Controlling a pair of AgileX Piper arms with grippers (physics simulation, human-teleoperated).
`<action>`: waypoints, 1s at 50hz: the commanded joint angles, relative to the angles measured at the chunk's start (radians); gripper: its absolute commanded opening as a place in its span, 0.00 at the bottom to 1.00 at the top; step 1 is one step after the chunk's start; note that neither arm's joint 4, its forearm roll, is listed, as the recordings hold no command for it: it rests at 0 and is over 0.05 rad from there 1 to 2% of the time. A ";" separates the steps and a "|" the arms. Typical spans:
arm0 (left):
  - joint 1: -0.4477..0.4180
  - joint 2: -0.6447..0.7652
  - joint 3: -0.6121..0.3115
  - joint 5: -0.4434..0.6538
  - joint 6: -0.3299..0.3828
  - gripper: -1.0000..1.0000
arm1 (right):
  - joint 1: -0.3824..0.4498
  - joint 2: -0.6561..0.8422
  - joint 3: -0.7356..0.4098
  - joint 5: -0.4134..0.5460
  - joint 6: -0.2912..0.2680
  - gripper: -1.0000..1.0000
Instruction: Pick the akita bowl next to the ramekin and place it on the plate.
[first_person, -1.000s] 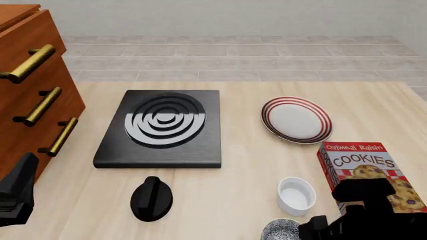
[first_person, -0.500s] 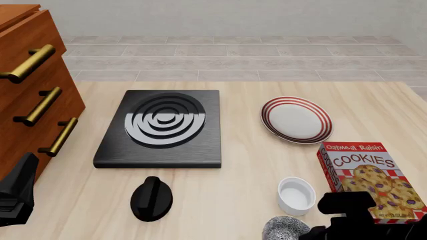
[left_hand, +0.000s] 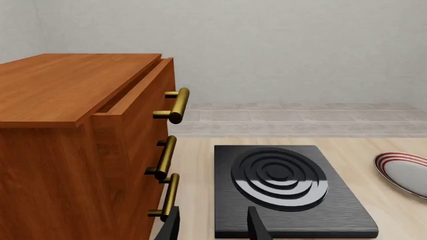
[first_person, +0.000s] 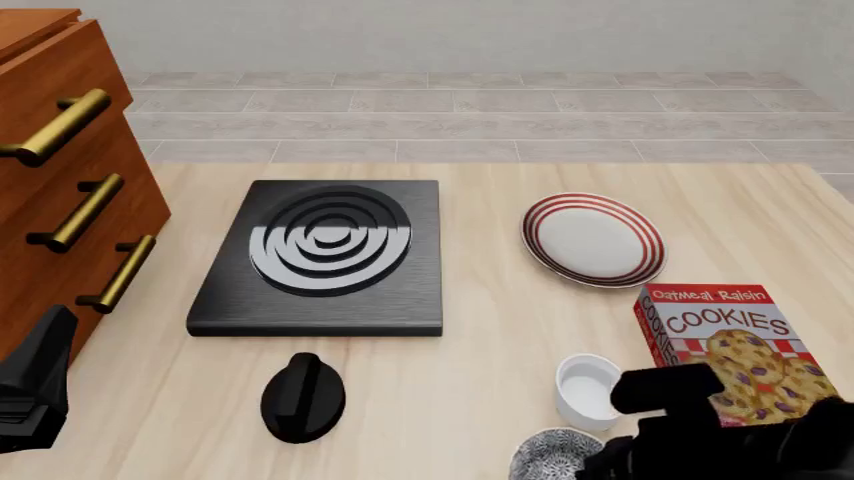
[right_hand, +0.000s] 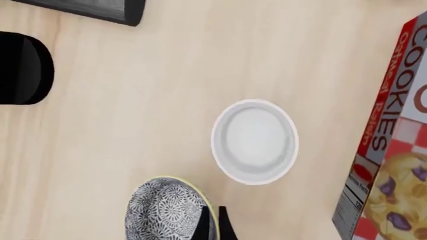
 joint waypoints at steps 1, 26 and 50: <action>0.000 0.000 0.000 0.000 0.000 1.00 | 0.024 0.003 -0.066 0.027 -0.027 0.00; 0.000 0.000 0.000 0.000 0.000 1.00 | -0.051 -0.203 -0.165 0.199 -0.138 0.00; 0.000 0.000 0.000 0.000 0.000 1.00 | -0.096 -0.306 -0.260 0.222 -0.104 0.00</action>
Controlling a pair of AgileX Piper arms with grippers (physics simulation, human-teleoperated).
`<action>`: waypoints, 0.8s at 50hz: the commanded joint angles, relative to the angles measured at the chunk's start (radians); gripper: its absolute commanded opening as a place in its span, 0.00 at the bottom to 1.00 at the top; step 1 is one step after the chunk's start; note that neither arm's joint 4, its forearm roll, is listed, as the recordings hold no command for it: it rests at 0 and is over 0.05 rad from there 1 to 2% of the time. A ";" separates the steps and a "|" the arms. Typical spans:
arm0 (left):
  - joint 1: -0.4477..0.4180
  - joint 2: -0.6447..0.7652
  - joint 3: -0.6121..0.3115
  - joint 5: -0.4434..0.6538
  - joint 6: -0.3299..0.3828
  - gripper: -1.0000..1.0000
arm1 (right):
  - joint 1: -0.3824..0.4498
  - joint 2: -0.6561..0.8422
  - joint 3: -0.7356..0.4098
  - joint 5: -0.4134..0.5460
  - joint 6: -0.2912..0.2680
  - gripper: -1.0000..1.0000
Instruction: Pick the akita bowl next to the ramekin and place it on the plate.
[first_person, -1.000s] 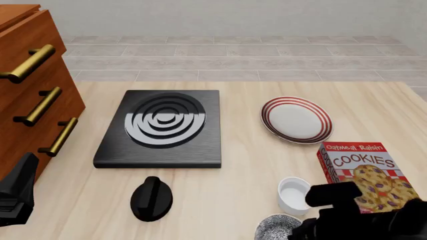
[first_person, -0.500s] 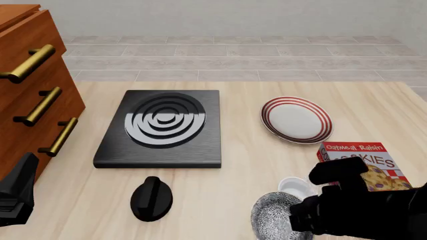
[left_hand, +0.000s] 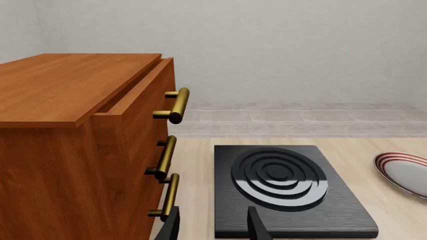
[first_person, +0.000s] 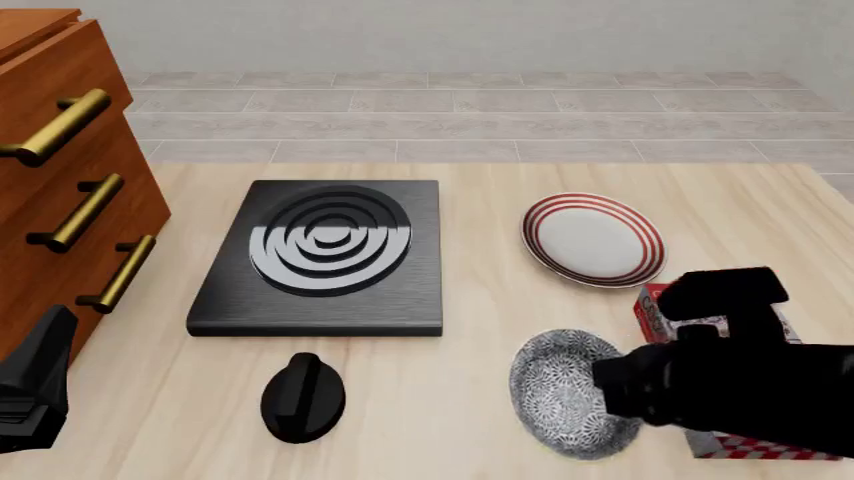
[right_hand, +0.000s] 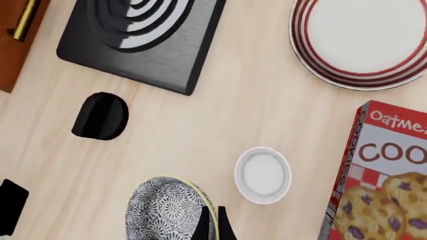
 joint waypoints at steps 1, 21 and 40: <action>0.000 0.000 0.000 0.000 0.000 1.00 | -0.032 -0.047 -0.048 0.002 0.010 0.00; 0.000 0.000 0.000 0.000 0.000 1.00 | -0.107 -0.097 -0.081 -0.060 0.091 0.00; 0.000 0.000 0.000 0.000 0.000 1.00 | -0.154 0.015 -0.111 -0.210 0.174 0.00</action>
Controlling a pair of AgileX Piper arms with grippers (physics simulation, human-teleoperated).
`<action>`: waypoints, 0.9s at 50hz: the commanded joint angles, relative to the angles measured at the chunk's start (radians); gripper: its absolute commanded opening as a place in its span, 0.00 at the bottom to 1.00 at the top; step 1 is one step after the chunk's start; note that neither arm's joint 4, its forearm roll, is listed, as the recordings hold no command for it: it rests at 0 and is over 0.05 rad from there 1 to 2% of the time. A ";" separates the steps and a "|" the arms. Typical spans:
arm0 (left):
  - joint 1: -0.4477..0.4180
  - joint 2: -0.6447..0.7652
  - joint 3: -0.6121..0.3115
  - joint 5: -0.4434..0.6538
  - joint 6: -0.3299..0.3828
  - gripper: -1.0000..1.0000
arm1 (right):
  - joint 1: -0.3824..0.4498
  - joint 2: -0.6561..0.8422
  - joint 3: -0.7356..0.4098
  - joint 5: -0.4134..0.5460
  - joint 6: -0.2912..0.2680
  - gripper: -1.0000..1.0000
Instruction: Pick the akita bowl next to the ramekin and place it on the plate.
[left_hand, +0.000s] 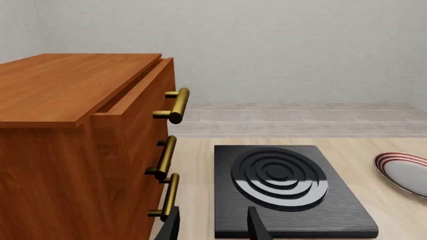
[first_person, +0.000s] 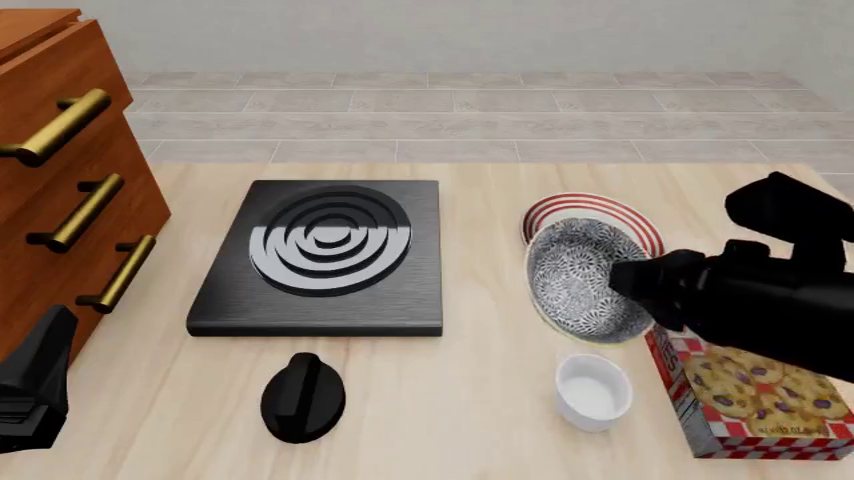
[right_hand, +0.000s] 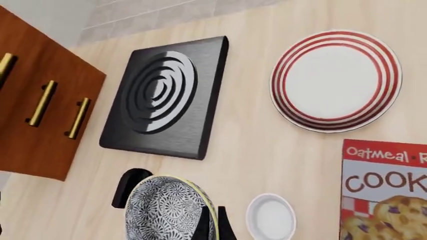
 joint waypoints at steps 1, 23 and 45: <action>0.000 0.000 0.000 0.000 0.000 1.00 | -0.025 0.054 -0.022 -0.079 0.050 0.00; 0.000 0.000 0.000 0.000 0.000 1.00 | -0.061 0.262 -0.089 -0.232 0.115 0.00; 0.000 0.000 0.000 0.000 0.000 1.00 | -0.173 0.353 -0.111 -0.327 0.127 0.00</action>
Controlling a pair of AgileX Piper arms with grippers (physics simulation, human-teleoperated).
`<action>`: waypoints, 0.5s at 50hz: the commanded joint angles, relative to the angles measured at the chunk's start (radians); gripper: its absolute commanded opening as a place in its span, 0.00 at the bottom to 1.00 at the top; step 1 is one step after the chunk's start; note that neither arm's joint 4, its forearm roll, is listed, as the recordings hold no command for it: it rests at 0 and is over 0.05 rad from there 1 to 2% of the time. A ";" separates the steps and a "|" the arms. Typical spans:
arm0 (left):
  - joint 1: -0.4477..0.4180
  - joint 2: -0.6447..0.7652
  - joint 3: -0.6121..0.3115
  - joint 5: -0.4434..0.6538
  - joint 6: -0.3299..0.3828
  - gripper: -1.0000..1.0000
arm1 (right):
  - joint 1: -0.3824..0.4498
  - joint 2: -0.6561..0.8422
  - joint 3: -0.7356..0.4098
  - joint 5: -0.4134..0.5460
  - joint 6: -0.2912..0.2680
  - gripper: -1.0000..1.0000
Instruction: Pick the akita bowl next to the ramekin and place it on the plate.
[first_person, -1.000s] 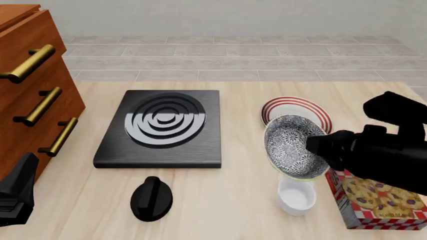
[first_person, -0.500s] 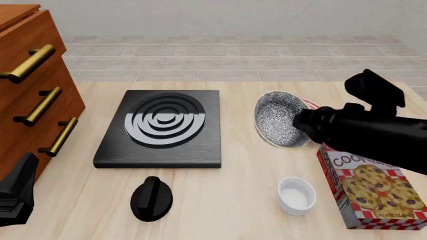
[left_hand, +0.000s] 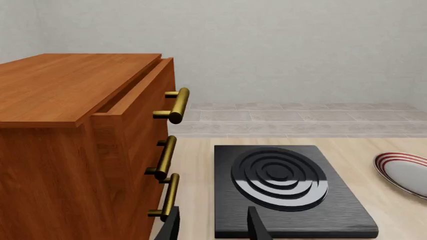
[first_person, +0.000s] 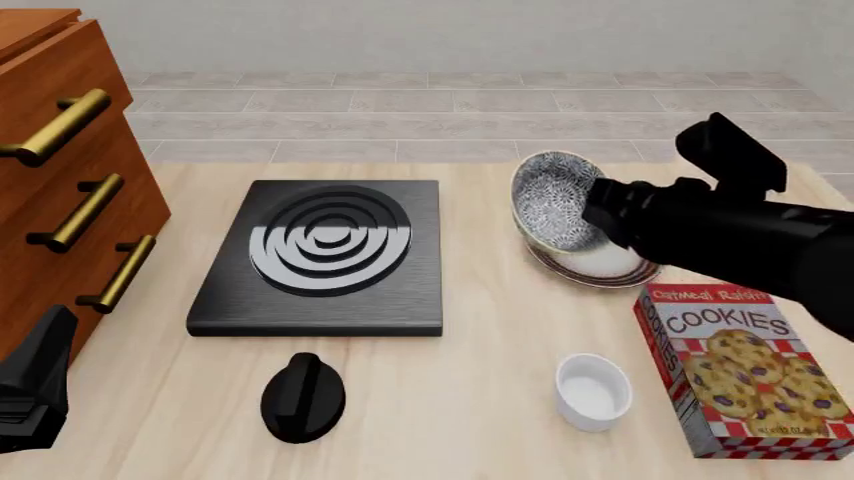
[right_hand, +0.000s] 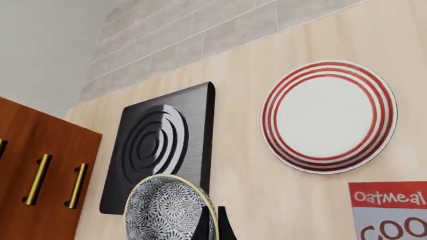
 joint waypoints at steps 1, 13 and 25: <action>0.000 0.000 0.000 0.000 0.000 1.00 | -0.069 0.051 0.004 -0.079 0.019 0.00; 0.000 0.000 0.000 0.000 0.000 1.00 | -0.118 0.117 0.024 -0.150 0.024 0.00; 0.000 0.000 0.000 0.000 0.000 1.00 | -0.170 0.144 0.038 -0.191 0.028 0.00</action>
